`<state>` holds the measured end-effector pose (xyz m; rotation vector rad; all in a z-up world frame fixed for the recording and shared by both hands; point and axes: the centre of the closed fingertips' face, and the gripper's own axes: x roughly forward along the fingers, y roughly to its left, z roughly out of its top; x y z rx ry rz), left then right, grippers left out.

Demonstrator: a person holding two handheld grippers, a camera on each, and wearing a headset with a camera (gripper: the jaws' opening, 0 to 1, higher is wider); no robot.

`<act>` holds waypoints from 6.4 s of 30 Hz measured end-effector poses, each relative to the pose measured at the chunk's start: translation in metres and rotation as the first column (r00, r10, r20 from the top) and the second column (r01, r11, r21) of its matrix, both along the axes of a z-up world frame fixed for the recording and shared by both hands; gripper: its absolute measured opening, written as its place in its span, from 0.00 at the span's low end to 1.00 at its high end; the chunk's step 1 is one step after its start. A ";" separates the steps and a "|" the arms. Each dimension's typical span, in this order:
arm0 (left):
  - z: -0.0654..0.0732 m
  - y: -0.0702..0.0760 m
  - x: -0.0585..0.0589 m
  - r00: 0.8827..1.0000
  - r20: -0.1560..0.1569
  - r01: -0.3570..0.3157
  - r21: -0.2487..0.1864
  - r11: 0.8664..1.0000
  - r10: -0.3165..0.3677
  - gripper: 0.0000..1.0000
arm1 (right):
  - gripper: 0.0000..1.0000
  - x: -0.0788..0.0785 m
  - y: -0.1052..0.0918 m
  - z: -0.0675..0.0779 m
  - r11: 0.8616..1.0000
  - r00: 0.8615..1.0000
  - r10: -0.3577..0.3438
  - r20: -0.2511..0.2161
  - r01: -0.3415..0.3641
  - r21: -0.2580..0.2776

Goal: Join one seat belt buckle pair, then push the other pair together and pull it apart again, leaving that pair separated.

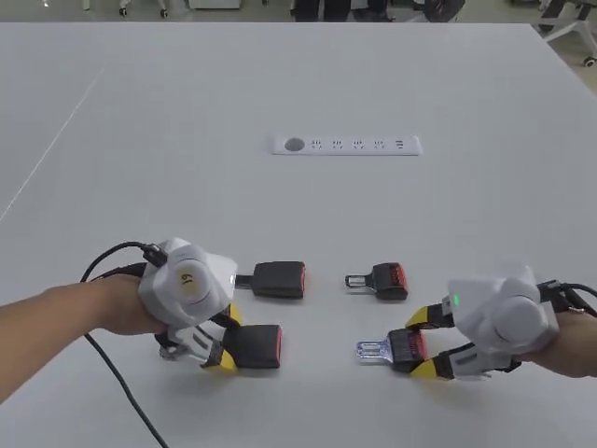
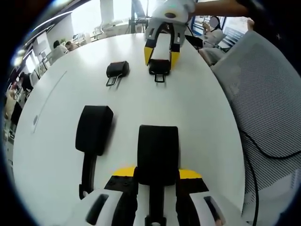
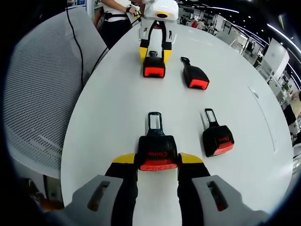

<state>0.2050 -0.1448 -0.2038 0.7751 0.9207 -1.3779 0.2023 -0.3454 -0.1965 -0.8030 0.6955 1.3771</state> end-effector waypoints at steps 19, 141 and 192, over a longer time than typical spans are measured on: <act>-0.002 0.000 -0.001 1.000 -0.007 -0.005 0.002 1.000 0.005 0.31 | 0.31 0.007 0.026 -0.009 1.000 1.000 0.001 0.003 -0.001 0.008; -0.002 0.002 -0.001 1.000 -0.016 0.014 -0.005 1.000 -0.014 0.30 | 0.29 0.003 0.115 -0.006 1.000 1.000 -0.002 -0.019 0.002 0.018; -0.002 0.002 0.000 1.000 -0.015 0.000 -0.007 1.000 0.000 0.30 | 0.29 -0.006 0.134 -0.001 0.999 0.999 -0.037 -0.033 0.037 0.011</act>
